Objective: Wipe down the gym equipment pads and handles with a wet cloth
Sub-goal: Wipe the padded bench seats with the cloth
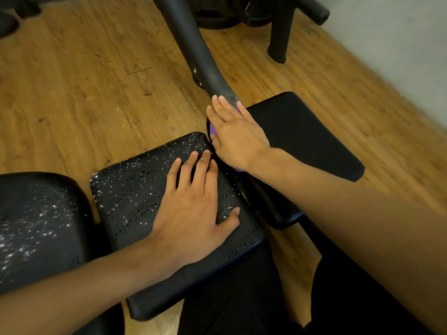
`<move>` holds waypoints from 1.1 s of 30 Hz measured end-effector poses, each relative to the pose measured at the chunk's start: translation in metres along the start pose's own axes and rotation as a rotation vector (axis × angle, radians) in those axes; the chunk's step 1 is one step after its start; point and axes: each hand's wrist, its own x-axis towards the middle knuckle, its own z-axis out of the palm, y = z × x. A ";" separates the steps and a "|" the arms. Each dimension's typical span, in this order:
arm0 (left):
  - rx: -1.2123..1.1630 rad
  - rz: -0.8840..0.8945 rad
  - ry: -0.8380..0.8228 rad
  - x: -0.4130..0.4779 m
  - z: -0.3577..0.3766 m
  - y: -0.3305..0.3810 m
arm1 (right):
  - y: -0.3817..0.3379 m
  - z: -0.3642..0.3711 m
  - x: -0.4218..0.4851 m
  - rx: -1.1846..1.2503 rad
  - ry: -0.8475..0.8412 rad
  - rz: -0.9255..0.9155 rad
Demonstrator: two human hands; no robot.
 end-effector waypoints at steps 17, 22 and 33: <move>-0.018 -0.014 -0.005 0.001 -0.002 0.002 | 0.002 0.017 -0.087 -0.009 0.083 0.022; -0.016 -0.016 0.017 0.000 -0.001 0.002 | 0.000 0.008 -0.016 -0.043 0.057 0.005; -0.006 -0.025 0.038 -0.005 -0.002 0.002 | -0.002 0.005 -0.115 0.086 -0.024 0.162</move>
